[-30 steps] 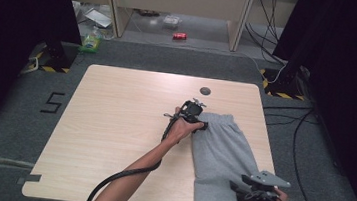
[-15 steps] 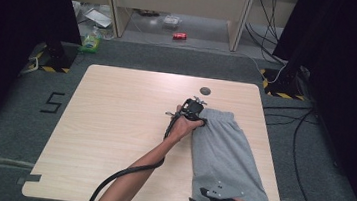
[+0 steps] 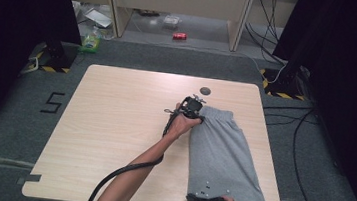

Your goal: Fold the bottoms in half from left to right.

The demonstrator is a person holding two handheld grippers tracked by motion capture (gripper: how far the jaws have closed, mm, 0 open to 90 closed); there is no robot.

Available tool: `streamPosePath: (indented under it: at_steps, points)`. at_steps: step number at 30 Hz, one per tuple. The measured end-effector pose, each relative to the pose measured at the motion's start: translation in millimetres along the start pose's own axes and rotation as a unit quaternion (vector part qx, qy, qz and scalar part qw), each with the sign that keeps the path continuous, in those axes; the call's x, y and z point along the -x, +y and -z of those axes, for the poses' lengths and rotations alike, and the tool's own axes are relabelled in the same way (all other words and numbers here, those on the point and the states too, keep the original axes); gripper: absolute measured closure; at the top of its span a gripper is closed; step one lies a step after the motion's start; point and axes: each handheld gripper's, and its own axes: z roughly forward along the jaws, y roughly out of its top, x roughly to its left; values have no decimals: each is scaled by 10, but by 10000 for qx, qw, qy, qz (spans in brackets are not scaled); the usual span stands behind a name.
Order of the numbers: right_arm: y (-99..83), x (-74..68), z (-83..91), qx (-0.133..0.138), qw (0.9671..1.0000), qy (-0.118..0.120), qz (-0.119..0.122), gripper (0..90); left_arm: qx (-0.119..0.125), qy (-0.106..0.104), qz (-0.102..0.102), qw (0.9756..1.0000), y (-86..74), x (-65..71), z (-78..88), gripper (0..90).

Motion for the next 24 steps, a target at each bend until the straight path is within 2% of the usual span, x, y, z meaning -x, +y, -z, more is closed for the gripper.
streamPosePath:
  at_steps: [4,7,11,15,21,24]
  points:
    - [115,-67,-114,-43,9999,122,90,858,-24,36,-10,10000,-4,-82,23,716]
    - [206,-100,-208,-13,9995,185,274,858,-46,95,22,9999,-30,-169,55,734]
    - [304,-138,-296,2,9991,273,337,858,-57,147,92,9998,-65,-293,106,755]
    - [383,-172,-356,10,9986,343,397,859,-137,281,34,9995,-90,-400,196,771]
    - [503,-240,-459,74,9978,467,460,858,-279,500,185,9982,-143,-647,337,774]
    - [571,-271,-503,120,9972,502,540,857,-243,519,286,9979,-164,-712,375,771]
